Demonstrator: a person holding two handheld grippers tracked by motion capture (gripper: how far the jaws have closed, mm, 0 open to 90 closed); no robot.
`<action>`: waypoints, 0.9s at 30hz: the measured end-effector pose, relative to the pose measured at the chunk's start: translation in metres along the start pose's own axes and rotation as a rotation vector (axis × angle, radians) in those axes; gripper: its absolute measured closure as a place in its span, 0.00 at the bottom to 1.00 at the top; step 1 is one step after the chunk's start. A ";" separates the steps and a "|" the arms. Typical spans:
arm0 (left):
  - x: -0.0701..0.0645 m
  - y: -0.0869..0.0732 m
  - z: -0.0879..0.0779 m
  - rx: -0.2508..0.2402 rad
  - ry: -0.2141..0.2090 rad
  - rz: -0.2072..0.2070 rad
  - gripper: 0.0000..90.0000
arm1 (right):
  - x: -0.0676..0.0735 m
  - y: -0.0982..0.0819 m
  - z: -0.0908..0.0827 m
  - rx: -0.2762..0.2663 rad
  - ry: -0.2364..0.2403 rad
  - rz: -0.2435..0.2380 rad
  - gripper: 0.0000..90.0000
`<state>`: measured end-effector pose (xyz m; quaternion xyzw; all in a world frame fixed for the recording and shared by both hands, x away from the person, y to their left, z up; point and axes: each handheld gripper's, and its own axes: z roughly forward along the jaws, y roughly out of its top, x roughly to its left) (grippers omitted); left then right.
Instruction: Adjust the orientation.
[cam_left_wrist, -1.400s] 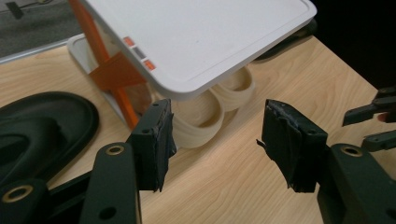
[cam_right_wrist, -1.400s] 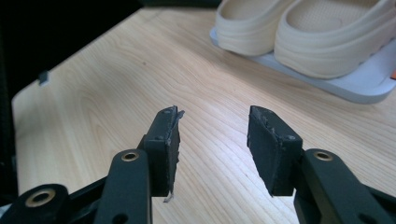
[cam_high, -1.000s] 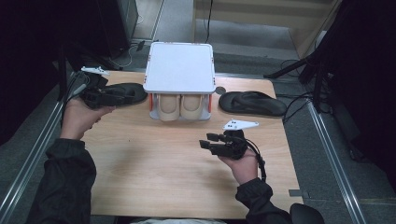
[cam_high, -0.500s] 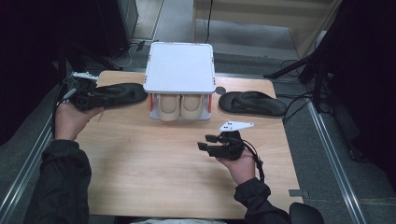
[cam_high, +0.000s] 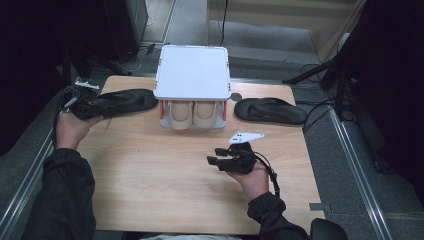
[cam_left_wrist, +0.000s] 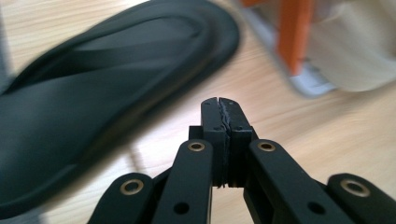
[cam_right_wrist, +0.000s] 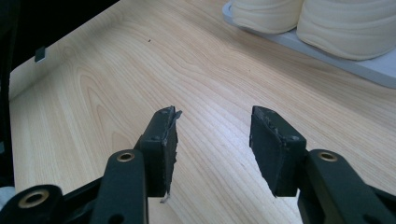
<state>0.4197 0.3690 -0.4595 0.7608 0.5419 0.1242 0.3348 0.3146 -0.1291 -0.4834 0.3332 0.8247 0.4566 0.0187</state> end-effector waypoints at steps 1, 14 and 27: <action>0.006 0.000 0.001 0.001 0.008 -0.020 1.00 | 0.000 -0.001 0.000 -0.001 -0.001 0.001 0.58; 0.046 0.002 0.022 -0.013 0.068 -0.048 1.00 | 0.004 -0.011 -0.007 0.009 -0.034 0.001 0.59; 0.060 -0.003 0.045 0.020 0.080 -0.093 1.00 | -0.001 -0.020 -0.021 -0.026 -0.063 0.034 0.60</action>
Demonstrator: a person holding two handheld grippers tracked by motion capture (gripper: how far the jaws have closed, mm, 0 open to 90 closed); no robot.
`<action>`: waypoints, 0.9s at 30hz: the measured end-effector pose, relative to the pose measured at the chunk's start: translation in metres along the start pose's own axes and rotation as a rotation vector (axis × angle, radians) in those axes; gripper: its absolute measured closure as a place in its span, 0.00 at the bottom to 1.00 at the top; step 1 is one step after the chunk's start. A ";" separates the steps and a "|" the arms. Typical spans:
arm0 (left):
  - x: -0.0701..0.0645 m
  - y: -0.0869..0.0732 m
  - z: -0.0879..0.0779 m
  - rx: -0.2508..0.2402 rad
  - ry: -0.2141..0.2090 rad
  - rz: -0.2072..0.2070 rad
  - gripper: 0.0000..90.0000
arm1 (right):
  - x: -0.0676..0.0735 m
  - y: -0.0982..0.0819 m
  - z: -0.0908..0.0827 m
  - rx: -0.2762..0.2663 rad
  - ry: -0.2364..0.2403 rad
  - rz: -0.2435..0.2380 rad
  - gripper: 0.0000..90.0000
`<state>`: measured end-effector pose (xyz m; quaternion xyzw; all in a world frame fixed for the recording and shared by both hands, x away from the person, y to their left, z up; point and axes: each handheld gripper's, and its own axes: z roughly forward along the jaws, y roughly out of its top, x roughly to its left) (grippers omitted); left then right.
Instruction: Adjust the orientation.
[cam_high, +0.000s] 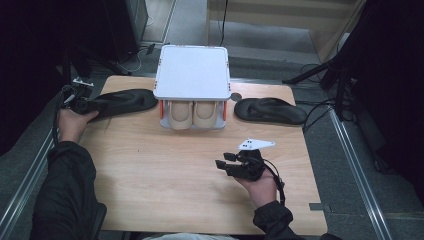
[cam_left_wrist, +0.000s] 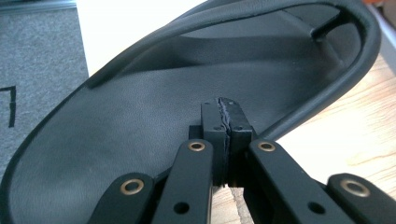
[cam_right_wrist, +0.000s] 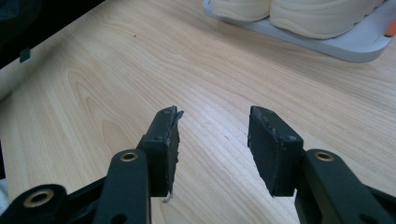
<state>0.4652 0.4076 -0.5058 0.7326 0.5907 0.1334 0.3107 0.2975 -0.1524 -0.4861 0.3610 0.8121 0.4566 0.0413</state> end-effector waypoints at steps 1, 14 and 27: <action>0.000 0.000 0.000 0.012 -0.002 0.004 1.00 | 0.000 0.000 0.000 -0.003 -0.002 0.006 0.60; -0.011 -0.007 -0.004 0.049 -0.023 -0.011 1.00 | -0.004 0.002 -0.005 -0.023 -0.012 0.012 0.61; -0.034 -0.017 -0.009 0.086 -0.068 -0.017 1.00 | -0.005 0.007 0.002 -0.012 0.000 0.003 0.63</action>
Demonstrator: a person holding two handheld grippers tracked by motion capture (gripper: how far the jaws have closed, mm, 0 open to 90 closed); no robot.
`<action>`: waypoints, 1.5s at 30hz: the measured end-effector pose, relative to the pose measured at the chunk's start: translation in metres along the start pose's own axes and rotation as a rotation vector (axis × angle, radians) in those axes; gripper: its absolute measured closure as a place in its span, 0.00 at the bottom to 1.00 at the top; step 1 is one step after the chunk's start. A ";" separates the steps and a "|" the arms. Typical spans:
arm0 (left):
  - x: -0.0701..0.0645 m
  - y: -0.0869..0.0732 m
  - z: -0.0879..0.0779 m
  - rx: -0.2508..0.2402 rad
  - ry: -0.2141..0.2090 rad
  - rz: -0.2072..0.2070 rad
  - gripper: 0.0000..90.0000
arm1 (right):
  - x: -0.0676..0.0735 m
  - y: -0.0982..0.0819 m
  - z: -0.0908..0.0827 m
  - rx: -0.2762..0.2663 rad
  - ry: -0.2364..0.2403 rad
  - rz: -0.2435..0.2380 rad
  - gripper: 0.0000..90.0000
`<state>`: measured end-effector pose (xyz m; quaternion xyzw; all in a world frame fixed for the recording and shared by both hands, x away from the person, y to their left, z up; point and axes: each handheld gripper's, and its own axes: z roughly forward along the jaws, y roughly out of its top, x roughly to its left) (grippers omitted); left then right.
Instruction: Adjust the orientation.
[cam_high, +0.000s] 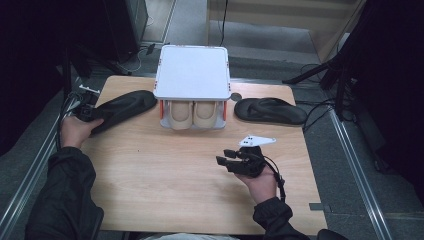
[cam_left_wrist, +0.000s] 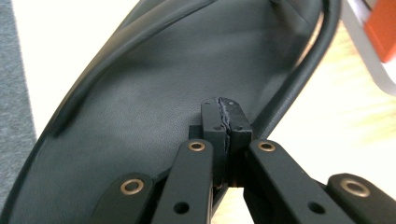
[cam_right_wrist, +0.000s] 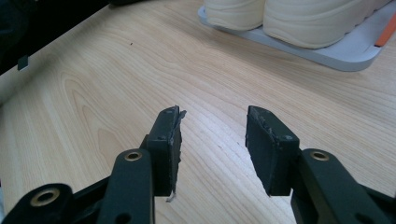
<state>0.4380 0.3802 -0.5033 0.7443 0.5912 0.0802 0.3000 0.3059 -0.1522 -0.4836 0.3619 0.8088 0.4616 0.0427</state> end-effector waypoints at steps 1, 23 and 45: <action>-0.002 -0.001 -0.001 0.006 -0.001 -0.004 1.00 | 0.000 0.001 0.001 -0.001 0.002 0.001 0.63; -0.066 -0.015 0.003 0.048 -0.059 0.049 1.00 | 0.002 0.012 0.013 0.003 0.045 -0.018 0.66; -0.089 -0.006 -0.006 -0.021 -0.045 0.064 0.87 | 0.001 0.013 0.017 0.002 0.051 -0.016 0.66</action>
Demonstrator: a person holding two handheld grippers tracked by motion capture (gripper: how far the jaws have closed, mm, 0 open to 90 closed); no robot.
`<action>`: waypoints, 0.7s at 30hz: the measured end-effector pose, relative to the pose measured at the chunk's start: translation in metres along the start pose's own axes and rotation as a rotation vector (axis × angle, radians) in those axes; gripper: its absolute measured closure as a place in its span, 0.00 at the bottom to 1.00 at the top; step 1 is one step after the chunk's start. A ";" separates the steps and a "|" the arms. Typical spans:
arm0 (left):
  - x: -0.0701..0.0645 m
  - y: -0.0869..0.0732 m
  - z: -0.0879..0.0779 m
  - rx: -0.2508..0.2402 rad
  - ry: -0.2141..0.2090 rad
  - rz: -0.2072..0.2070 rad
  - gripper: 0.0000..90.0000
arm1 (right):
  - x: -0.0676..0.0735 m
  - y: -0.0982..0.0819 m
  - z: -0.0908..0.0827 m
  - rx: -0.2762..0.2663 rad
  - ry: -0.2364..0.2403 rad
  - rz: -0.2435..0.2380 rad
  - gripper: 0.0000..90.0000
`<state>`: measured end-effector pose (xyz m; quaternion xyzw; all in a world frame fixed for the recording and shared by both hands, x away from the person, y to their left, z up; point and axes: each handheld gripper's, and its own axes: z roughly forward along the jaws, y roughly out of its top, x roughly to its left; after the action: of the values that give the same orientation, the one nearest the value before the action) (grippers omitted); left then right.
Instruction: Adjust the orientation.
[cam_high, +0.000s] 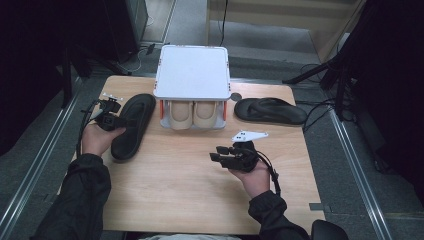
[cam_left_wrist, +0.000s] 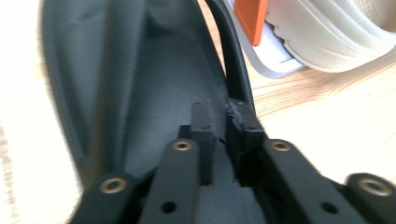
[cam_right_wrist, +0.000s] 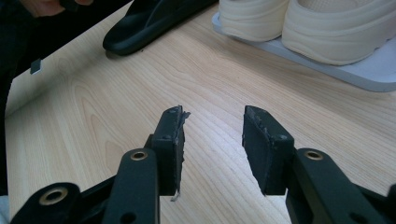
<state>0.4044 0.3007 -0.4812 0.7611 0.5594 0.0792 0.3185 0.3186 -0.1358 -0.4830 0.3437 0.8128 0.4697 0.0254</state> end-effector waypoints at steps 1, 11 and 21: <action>-0.001 0.000 -0.005 -0.011 0.005 0.007 0.85 | 0.000 0.000 0.000 0.000 -0.001 -0.002 0.66; 0.015 0.000 -0.027 -0.085 0.020 -0.005 0.62 | -0.001 0.000 -0.002 -0.002 -0.001 0.003 0.66; 0.032 0.000 -0.007 -0.049 0.047 0.012 0.53 | -0.002 -0.003 -0.007 -0.004 -0.017 0.012 0.66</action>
<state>0.4127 0.3328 -0.4834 0.7544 0.5601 0.1126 0.3233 0.3157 -0.1435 -0.4819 0.3524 0.8096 0.4685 0.0302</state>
